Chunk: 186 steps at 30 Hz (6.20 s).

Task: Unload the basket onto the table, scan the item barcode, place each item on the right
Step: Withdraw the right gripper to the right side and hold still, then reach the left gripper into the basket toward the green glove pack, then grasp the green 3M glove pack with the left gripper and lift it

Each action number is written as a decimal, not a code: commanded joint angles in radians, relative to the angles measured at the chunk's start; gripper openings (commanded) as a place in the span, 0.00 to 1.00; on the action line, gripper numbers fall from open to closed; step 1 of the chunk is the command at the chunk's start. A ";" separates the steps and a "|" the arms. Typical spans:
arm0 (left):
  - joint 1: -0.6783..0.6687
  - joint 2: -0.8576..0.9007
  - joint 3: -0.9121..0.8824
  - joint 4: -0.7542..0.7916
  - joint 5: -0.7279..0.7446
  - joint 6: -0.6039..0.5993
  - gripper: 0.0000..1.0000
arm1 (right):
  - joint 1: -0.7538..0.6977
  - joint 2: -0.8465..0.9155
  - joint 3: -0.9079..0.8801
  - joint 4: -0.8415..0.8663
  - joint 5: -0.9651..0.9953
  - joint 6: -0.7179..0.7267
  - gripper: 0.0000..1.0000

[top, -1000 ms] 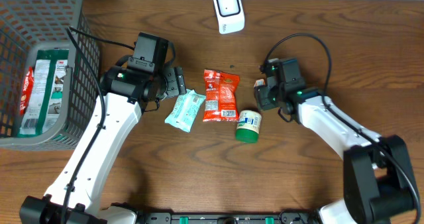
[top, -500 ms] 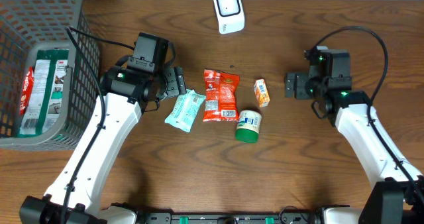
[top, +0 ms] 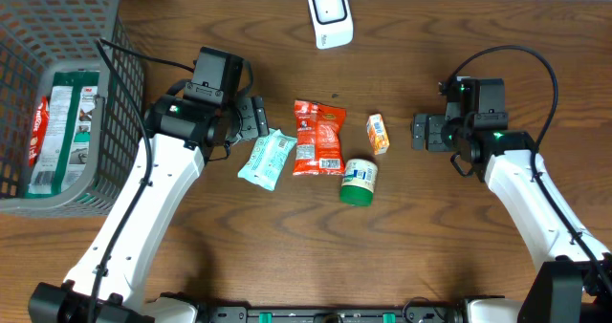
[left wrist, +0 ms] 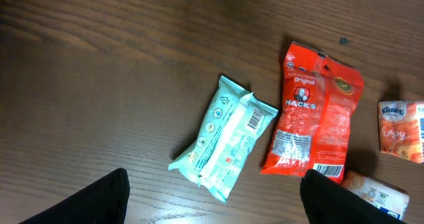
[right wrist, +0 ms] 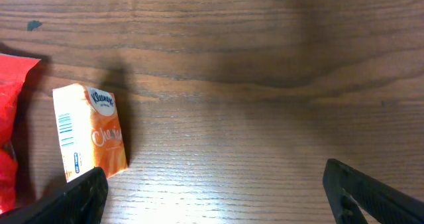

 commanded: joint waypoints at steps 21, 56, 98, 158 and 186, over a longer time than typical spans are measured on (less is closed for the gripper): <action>0.003 0.009 -0.002 -0.002 -0.009 -0.008 0.83 | -0.003 -0.006 0.008 -0.004 0.003 0.005 0.99; 0.101 -0.019 0.431 -0.217 -0.207 0.040 0.63 | -0.003 -0.006 0.008 -0.004 0.003 0.005 0.99; 0.797 0.726 0.676 -0.305 -0.138 0.503 0.94 | -0.003 -0.006 0.008 -0.004 0.003 0.005 0.99; 0.819 0.775 0.486 -0.011 -0.141 0.628 0.87 | -0.004 -0.006 0.008 -0.004 0.003 0.005 0.99; 0.862 0.654 0.321 0.138 -0.125 0.545 0.07 | -0.004 -0.006 0.008 -0.003 0.003 0.005 0.99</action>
